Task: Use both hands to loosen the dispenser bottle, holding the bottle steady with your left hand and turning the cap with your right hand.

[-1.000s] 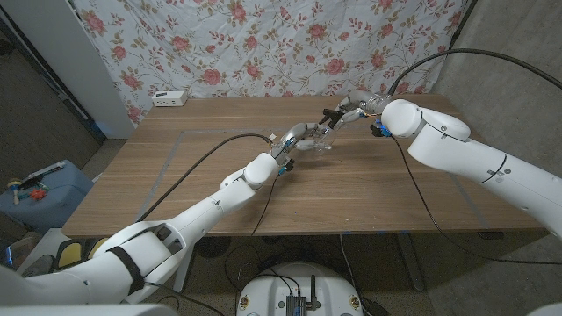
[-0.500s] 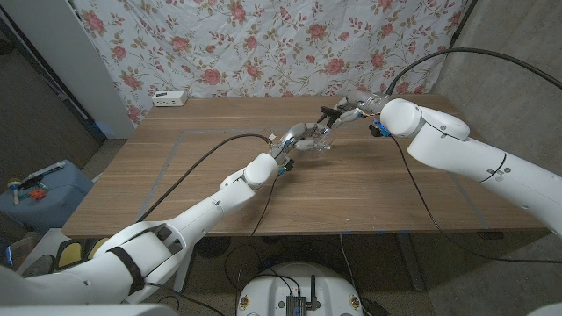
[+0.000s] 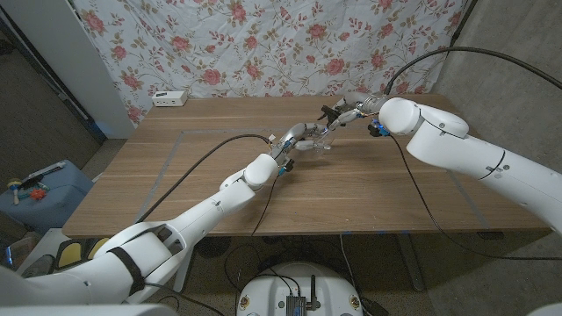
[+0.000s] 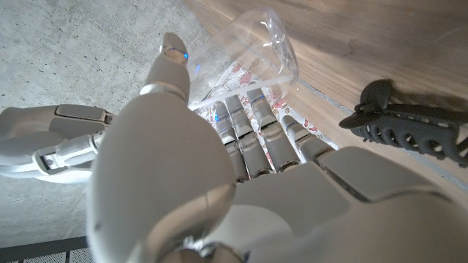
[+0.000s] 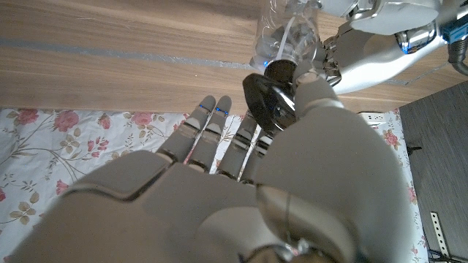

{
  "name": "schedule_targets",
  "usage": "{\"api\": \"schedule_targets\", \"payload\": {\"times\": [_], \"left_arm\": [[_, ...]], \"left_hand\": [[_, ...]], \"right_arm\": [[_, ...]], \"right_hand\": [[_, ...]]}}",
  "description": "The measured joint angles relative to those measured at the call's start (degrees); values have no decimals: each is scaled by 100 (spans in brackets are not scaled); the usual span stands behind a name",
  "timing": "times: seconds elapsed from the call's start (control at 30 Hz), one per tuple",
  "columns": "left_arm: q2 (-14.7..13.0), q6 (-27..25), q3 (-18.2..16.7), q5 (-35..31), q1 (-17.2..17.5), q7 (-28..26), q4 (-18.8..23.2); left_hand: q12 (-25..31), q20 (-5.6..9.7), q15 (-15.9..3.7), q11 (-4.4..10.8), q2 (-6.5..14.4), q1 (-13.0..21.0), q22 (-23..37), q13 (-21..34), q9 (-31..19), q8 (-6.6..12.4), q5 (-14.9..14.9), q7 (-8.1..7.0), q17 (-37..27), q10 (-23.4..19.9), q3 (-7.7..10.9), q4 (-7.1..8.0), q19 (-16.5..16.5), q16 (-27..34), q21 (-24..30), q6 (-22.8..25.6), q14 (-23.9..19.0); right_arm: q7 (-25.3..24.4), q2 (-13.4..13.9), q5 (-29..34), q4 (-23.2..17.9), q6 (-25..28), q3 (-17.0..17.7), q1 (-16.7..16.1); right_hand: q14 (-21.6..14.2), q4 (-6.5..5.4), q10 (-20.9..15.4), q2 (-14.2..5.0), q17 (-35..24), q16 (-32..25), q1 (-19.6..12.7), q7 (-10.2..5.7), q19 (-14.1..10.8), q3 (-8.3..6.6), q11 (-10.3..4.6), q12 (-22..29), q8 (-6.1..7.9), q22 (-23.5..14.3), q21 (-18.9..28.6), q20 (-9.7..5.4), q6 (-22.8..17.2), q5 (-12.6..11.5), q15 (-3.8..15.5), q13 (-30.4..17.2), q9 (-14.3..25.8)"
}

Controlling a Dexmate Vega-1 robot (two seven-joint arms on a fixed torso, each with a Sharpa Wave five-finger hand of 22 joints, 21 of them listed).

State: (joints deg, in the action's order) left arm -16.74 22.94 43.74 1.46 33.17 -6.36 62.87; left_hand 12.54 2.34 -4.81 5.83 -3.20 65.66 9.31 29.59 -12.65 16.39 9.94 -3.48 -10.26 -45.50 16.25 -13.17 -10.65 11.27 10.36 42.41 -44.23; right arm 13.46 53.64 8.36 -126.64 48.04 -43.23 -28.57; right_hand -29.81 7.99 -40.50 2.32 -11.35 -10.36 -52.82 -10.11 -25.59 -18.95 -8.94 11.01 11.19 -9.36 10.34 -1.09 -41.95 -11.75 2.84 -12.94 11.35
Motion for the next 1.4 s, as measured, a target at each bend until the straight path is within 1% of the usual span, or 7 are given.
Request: {"api": "schedule_targets", "payload": {"times": [0.2, 0.53, 0.63, 0.77, 0.87, 0.97, 1.4], "left_arm": [[8, 32, -3, -2, -14, -19, -30], [11, 50, -7, -4, -26, -25, -53], [14, 58, -7, -4, -29, -26, -63], [16, 68, -7, -4, -30, -26, -69], [17, 73, -9, -4, -32, -28, -79], [20, 81, -10, -4, -33, -28, -87], [26, 108, -10, 6, -43, -18, -112]], "left_hand": [[-1, -29, 0, 0, 0, 0, 0, 2, 2, 20, -4, 0, 0, 0, 0, 0, -29, 0, 0, 0, 0], [-19, -29, 0, 1, 0, 0, 0, 5, 0, 20, -5, 1, -1, 1, 0, 0, -29, 0, 0, 1, 0], [-1, -29, 0, 1, 0, 0, 0, 9, -2, 19, -6, 2, -1, 1, 0, 0, -29, 0, 0, 2, 0], [0, -29, 0, 1, 0, 0, 0, 14, -2, 14, -16, 9, -1, 1, 0, 0, -29, 0, 0, 9, 0], [0, -29, 0, 2, 0, 0, 0, 15, -1, 13, -17, 9, -1, 1, 0, 0, -29, 0, 0, 9, 0], [0, -29, 0, 2, 0, 0, 0, 15, -1, 11, -15, 10, -1, 2, 0, 0, -29, 0, 0, 10, 0], [-1, -29, 0, 12, 0, 0, 0, 13, 1, 1, 4, 10, 10, 12, 0, 0, -28, 0, 0, 10, 0]], "right_arm": [[135, 3, -1, 32, 1, -52, 88], [321, 19, -57, 57, 1, -95, 185], [361, 31, -108, 58, -18, -90, 191], [368, 50, -158, 41, -45, -34, 185], [368, 68, -199, 9, -49, 2, 163], [349, 81, -217, -29, -46, 34, 144], [98, 111, -260, -156, 76, 127, 55]], "right_hand": [[229, -47, 341, 99, 5, 0, 128, 83, 143, 62, 91, -42, -48, 0, 0, 61, 342, -20, -12, -26, 27], [631, -119, 986, 208, 17, 0, 480, 243, 360, 181, 467, -64, -81, 0, 0, 155, 977, -140, -38, -26, 54], [716, -191, 1108, 225, 17, 0, 695, 45, 420, 253, 590, -40, -80, 0, 0, 170, 1180, -201, -41, -26, 54], [784, -261, 1208, 243, 17, -46, 948, 21, 497, 323, 630, 4, -31, 0, 0, 233, 1260, -277, -48, -9, 80], [815, -261, 1259, 241, 44, -46, 1026, 262, 478, 323, 680, 4, -12, -13, 0, 382, 1310, -311, -17, -9, 80], [815, -261, 1269, 225, 44, -68, 1040, 336, 450, 323, 691, 4, 22, -13, 0, 493, 1308, -354, -17, -9, 79], [782, -99, 1300, -52, 43, -112, 760, 179, 397, 161, 682, 47, 148, -13, 24, 729, 1008, -399, -112, -10, 63]]}}
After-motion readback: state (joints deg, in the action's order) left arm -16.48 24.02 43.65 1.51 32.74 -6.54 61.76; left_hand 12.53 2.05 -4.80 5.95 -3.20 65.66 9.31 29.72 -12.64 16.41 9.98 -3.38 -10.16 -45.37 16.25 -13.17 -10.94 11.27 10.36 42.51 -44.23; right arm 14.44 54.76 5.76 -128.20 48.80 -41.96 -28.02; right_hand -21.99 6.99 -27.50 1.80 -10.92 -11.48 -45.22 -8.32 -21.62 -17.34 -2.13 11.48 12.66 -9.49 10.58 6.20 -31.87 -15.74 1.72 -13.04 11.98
